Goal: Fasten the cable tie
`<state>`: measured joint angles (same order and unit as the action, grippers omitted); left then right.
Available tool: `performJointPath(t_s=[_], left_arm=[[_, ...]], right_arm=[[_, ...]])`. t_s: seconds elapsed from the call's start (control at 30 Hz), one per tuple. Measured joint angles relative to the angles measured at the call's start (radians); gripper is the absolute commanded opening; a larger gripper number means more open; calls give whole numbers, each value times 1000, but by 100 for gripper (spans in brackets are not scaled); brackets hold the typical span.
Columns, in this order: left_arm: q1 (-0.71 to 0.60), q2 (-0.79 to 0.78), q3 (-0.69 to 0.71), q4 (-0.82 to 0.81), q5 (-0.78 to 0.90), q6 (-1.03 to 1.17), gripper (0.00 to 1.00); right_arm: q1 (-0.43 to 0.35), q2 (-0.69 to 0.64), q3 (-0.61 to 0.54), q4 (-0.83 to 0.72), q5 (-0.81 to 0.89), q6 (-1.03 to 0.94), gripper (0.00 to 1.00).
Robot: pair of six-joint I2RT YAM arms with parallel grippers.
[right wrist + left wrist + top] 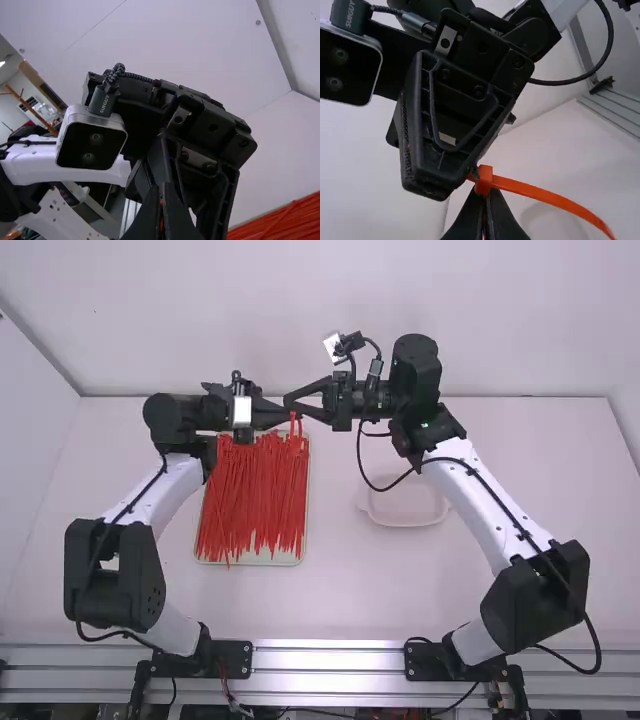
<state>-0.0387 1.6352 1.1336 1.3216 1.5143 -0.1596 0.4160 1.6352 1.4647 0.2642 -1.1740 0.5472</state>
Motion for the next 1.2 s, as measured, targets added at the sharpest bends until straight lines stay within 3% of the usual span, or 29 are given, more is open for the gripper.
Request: performJointPath(t_s=[1.03,1.2], left_arm=[[0,-10,-74,-25,-11,-24,2],[-1,-10,-74,-116,-7,25,2]], right_arm=[[-1,3,-1,-9,24,0,0],[-1,3,-1,-8,26,0,0]])
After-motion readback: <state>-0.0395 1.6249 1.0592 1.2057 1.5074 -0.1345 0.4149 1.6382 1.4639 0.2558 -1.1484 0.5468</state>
